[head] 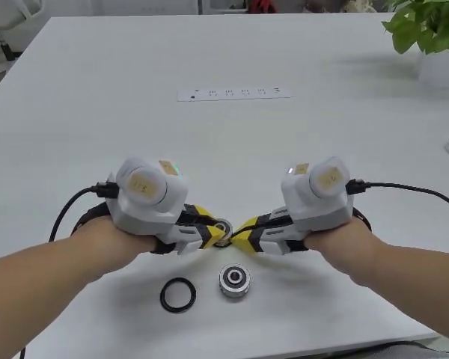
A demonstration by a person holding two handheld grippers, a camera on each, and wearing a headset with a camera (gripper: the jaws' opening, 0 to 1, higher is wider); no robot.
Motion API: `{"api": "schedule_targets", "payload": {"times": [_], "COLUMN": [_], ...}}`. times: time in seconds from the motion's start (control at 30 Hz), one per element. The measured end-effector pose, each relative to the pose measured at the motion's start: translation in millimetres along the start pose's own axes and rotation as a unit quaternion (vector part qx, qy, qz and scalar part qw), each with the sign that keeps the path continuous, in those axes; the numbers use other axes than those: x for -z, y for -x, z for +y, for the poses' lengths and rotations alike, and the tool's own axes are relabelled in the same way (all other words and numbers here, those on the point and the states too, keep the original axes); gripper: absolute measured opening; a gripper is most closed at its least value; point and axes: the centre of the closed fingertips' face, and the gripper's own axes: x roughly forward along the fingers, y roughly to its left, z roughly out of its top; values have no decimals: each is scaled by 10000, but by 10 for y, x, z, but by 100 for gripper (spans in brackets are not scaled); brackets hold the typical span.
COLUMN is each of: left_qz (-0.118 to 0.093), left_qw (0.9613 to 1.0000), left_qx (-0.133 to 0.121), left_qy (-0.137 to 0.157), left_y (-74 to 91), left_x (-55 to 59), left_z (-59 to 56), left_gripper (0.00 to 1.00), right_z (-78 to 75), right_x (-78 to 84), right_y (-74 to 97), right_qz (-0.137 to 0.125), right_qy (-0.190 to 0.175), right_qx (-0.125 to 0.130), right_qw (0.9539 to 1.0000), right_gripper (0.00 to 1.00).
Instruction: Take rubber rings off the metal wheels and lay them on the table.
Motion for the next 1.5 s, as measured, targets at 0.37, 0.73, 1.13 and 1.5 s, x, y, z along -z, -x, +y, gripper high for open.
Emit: {"api": "schedule_targets", "payload": {"times": [0.37, 0.73, 1.13, 1.5], "left_qz": [48, 89, 110, 146], "left_qw": [10000, 9998, 9997, 9997], "left_qx": [-33, -48, -62, -95], "left_qy": [-64, -155, -189, -181], "left_y": [12, 17, 19, 16], "left_x": [11, 18, 18, 17], "left_z": [-26, -46, -42, -32], "left_gripper": [13, 13, 12, 12], "right_z": [4, -25, -73, -70], "right_x": [3, -9, -108, -144], "right_y": [15, 58, 92, 95], "right_qz": [-33, -188, -499, -542], "right_qy": [-209, -662, -1093, -1108], "right_qx": [28, -7, -4, -9], "right_qw": [9998, 9976, 9928, 9924], "right_gripper": [0, 0, 0, 0]}}
